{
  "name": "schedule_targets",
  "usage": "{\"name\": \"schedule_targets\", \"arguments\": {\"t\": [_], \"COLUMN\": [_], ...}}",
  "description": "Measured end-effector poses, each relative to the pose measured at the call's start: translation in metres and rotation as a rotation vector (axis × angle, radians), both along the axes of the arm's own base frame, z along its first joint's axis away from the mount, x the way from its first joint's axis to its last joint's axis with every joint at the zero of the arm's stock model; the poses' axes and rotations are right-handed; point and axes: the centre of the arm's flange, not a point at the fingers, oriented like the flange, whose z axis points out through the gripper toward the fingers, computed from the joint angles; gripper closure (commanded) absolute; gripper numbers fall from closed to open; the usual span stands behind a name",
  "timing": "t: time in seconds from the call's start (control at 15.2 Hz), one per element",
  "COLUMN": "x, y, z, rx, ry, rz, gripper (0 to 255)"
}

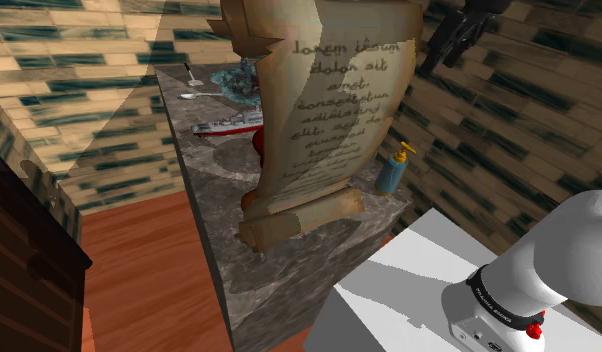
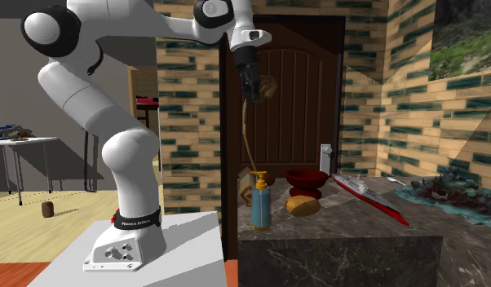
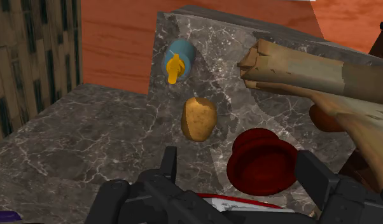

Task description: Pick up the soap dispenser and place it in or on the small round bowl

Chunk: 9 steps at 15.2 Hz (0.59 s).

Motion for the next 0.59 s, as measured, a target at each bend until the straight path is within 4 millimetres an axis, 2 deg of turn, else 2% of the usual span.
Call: {"name": "schedule_targets", "arguments": {"t": [0.07, 0.2, 0.59], "x": [0.000, 0.000, 0.005], "y": [0.000, -0.008, -0.040], "z": [0.000, -0.013, -0.085], "rx": [0.000, 0.006, 0.036], "ry": [0.000, 0.004, 0.023], "rz": [0.000, -0.004, -0.024], "gripper": [0, 0, 0]}}
